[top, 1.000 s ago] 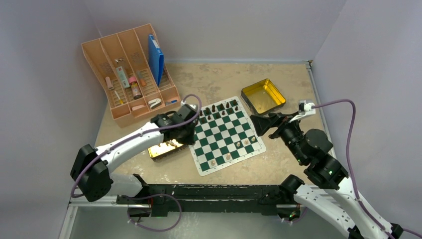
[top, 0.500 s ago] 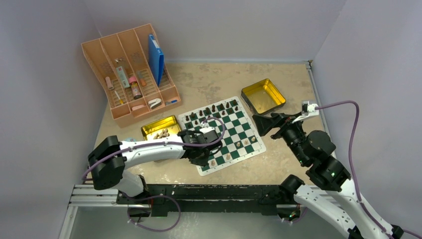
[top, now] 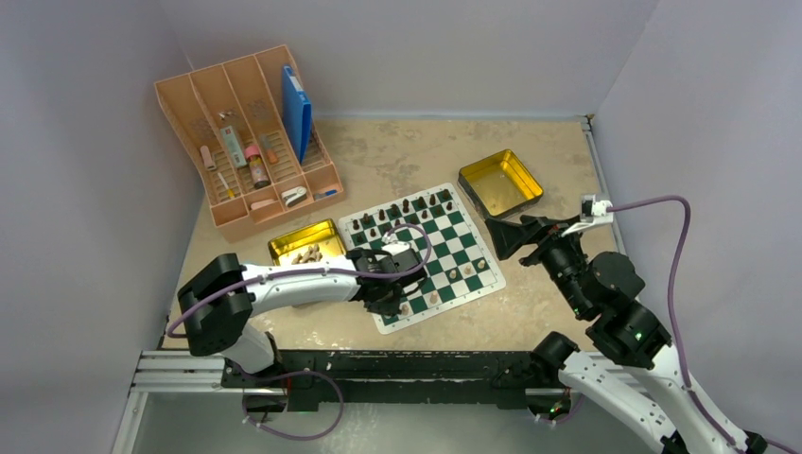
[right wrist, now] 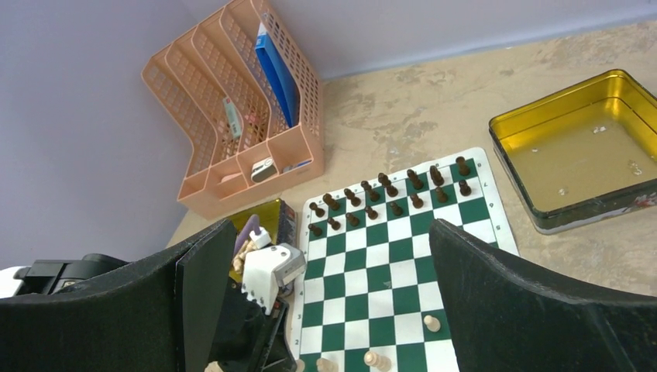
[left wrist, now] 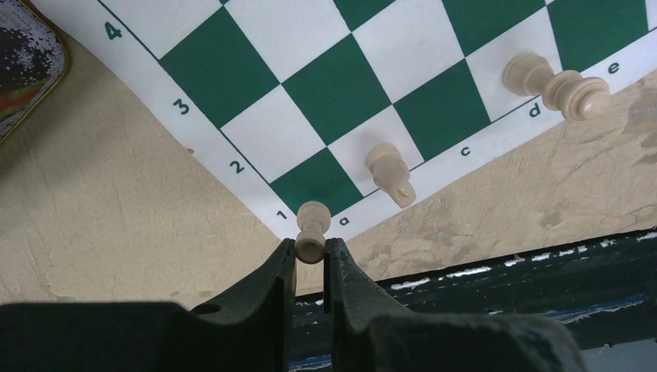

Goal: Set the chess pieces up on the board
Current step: Place the chess piece on the chessboard.

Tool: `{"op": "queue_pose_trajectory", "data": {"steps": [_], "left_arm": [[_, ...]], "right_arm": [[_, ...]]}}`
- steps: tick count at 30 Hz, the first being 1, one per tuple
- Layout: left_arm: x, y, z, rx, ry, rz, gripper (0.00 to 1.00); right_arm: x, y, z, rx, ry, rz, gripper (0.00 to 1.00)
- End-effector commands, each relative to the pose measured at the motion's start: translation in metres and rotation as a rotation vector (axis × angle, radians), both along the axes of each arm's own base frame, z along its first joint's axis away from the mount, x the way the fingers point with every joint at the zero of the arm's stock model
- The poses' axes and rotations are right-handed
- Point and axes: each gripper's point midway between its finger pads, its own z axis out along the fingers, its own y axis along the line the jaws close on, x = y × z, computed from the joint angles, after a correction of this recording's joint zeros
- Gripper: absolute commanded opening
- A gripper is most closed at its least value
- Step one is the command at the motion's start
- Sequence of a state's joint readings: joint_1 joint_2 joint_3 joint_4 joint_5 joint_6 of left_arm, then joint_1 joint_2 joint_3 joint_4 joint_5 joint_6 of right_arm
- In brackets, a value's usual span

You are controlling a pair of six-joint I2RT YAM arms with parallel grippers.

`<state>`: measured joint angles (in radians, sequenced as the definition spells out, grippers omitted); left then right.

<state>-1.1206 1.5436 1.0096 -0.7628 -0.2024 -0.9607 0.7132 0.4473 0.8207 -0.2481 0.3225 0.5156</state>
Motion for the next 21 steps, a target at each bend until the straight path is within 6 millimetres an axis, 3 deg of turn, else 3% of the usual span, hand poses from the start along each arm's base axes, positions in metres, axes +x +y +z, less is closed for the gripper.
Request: {"op": "queue_pose_trajectory", "data": {"steps": [1,16,21], "left_arm": [[0.003,-0.004,-0.005,-0.002,-0.010,0.020,0.03],[0.009,-0.013,-0.007,-0.021,-0.033,0.014,0.03],[0.005,-0.007,-0.014,0.006,-0.007,0.034,0.03]], "right_arm": [[-0.002,-0.004,0.023,0.037,-0.049,-0.008,0.97],[-0.006,-0.005,0.027,0.042,-0.057,-0.001,0.97],[-0.006,-0.007,0.035,0.037,-0.075,-0.003,0.97]]}}
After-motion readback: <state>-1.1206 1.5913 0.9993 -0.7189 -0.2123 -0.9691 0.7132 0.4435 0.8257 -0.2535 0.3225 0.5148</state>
